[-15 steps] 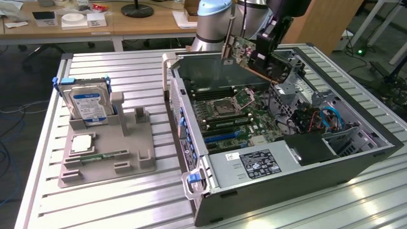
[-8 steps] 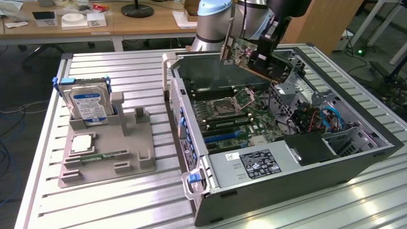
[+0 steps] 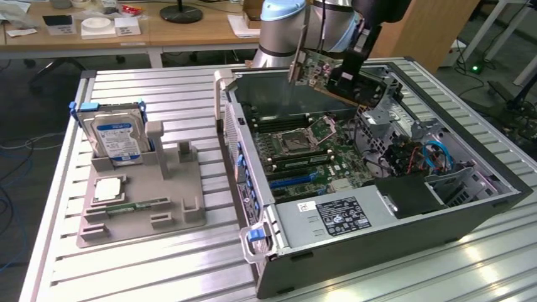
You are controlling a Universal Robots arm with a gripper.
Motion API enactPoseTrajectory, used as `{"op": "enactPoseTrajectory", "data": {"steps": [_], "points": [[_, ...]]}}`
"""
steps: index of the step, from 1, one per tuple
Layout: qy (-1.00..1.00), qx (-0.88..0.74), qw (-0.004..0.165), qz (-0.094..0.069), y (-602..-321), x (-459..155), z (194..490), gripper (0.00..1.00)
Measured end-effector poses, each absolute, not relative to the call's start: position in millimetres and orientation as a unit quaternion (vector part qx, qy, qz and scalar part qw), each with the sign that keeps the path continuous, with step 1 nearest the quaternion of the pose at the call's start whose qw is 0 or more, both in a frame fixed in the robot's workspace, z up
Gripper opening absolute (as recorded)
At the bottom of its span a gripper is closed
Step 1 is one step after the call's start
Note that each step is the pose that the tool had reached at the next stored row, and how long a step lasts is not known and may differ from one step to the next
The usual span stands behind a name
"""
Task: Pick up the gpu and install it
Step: 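Insert the gpu into the slot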
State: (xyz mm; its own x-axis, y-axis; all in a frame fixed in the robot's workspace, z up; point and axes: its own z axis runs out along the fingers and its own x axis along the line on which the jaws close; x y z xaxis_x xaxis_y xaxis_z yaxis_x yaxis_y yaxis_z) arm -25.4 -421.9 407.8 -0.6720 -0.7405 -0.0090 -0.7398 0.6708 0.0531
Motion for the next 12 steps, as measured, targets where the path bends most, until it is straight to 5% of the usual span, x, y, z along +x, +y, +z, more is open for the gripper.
{"op": "enactPoseTrajectory", "data": {"steps": [12], "points": [[-0.884,0.466,0.008,-0.025,-421.9,-25.4,407.9,0.29]]}}
